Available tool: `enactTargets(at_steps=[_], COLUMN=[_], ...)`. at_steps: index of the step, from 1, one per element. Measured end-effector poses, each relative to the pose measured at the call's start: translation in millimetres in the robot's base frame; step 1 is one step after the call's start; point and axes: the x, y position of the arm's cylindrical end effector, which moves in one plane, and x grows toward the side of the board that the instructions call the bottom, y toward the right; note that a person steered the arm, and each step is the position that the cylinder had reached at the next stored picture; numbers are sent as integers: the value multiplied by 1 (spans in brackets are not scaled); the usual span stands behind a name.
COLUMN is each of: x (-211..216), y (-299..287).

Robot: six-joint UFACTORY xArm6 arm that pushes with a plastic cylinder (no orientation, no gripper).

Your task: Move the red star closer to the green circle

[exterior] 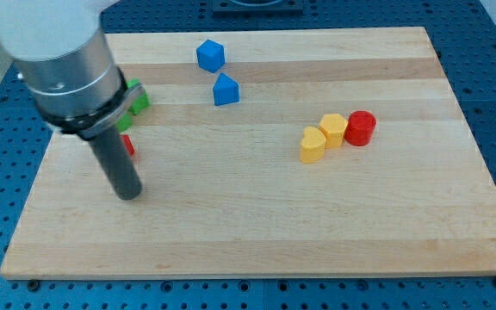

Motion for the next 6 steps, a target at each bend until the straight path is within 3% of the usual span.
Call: enactTargets(at_steps=[1,4,6], x=[-15,-49,-49], y=[-24,-24,-24])
